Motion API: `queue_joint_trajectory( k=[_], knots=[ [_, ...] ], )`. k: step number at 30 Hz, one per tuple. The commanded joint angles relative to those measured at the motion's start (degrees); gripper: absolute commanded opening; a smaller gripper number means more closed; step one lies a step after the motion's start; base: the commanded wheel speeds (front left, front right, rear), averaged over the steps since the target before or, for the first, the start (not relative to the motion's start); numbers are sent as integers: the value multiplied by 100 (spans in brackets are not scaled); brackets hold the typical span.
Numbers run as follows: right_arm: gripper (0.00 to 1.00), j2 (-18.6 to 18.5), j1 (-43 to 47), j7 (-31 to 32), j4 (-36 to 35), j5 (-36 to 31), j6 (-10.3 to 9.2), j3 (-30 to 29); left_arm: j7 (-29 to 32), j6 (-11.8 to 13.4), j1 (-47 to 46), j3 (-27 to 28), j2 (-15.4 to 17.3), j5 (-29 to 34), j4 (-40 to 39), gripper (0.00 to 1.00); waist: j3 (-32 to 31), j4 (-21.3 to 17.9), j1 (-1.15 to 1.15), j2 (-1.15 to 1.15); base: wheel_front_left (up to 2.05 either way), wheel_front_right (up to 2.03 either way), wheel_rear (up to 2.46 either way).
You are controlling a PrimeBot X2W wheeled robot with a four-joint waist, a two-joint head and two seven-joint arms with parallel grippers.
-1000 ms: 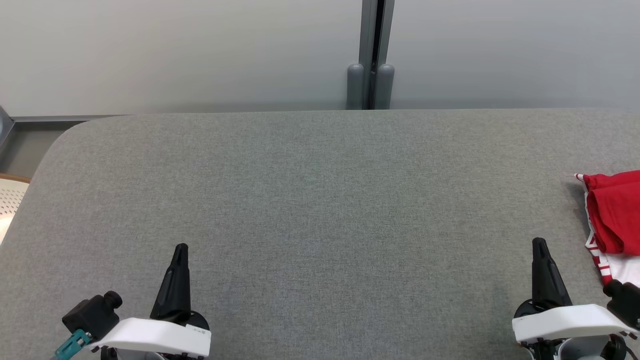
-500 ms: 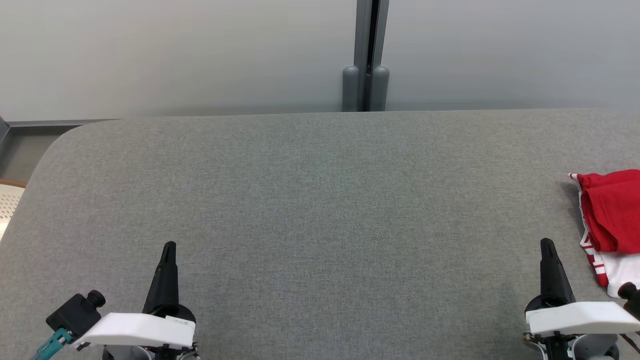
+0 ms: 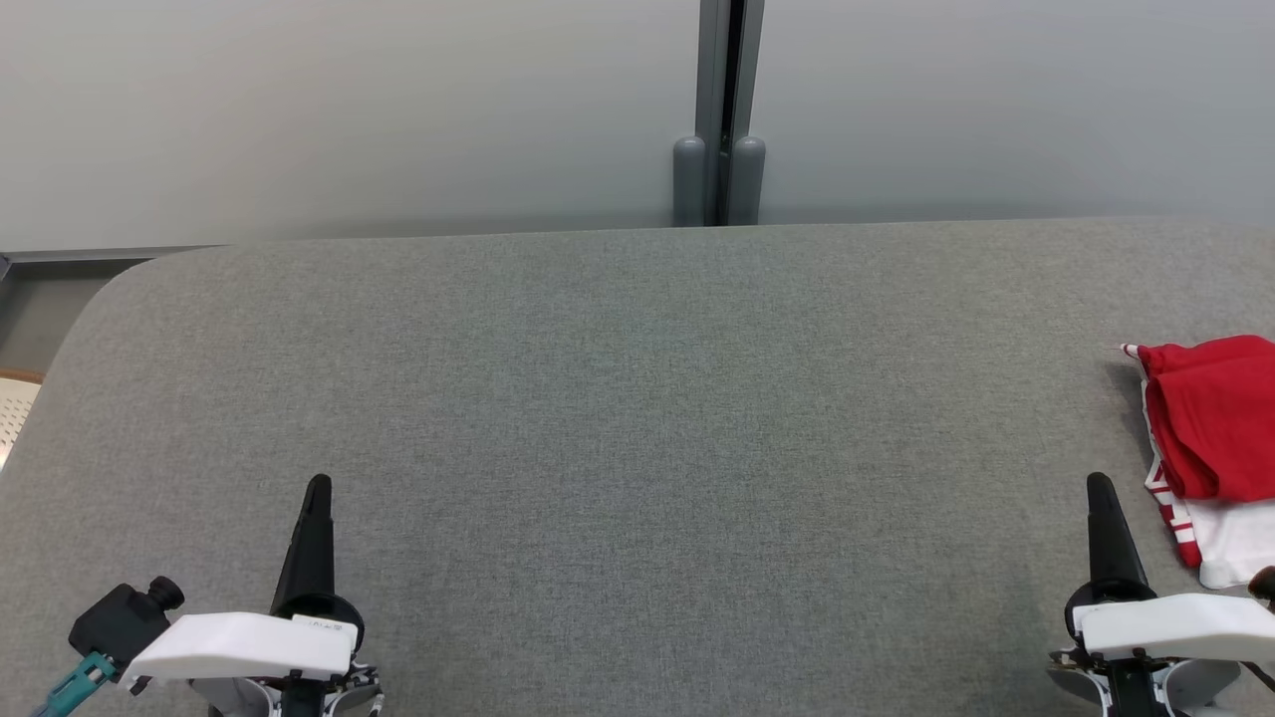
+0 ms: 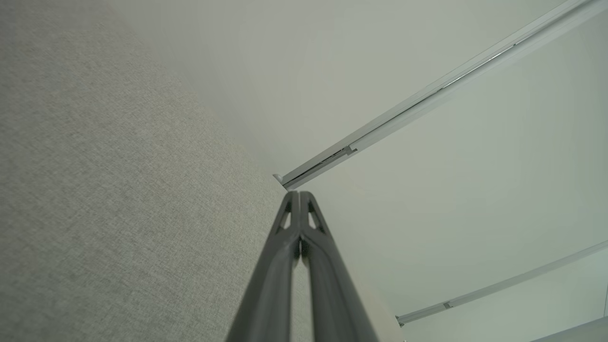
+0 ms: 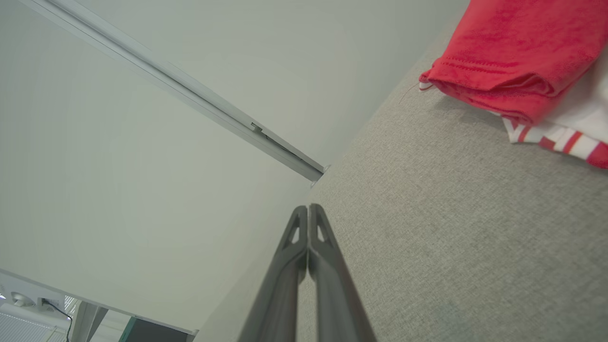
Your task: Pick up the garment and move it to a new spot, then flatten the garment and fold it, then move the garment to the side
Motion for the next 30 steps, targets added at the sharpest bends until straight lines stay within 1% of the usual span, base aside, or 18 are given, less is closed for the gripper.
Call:
queue_joint_trajectory(
  k=[1,21,30],
  knots=[
    [0,-27,-139,51,-91,159,2,-23,37,-35,-149,57,35,-129,-38,0,-3,-5,0,0,0,0,0],
    [0,-32,-174,394,-116,1382,2,-167,370,-75,-230,285,42,-1187,38,0,-56,-98,0,0,0,0,0],
    [0,-33,-186,508,-121,1790,2,-208,492,-86,-262,365,41,-1534,66,0,-77,-134,0,0,0,0,0]
  ],
)
